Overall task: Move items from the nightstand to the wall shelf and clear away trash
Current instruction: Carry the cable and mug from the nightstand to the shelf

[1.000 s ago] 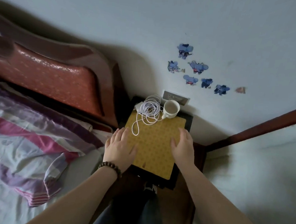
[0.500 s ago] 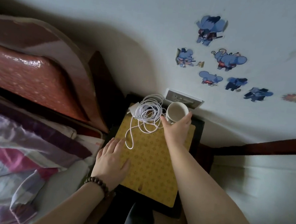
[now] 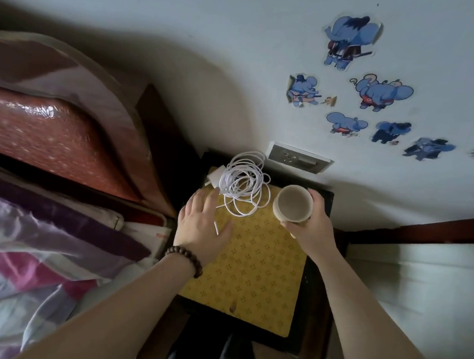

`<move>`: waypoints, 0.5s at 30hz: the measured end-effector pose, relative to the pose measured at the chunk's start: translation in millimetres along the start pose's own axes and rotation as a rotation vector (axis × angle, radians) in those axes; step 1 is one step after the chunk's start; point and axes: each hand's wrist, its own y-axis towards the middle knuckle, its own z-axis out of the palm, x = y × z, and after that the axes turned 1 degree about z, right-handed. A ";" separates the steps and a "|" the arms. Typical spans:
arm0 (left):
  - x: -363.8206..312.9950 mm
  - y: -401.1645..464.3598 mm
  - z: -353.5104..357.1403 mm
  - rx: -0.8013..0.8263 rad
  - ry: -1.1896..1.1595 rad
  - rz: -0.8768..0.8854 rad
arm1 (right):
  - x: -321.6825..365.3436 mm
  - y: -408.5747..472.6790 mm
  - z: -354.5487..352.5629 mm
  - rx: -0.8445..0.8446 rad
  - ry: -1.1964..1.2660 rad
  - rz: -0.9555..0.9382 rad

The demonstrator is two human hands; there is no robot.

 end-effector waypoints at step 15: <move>-2.6 114.7 69.5 0.025 0.264 -0.015 | 0.6 -9.3 42.0 -0.323 0.017 0.000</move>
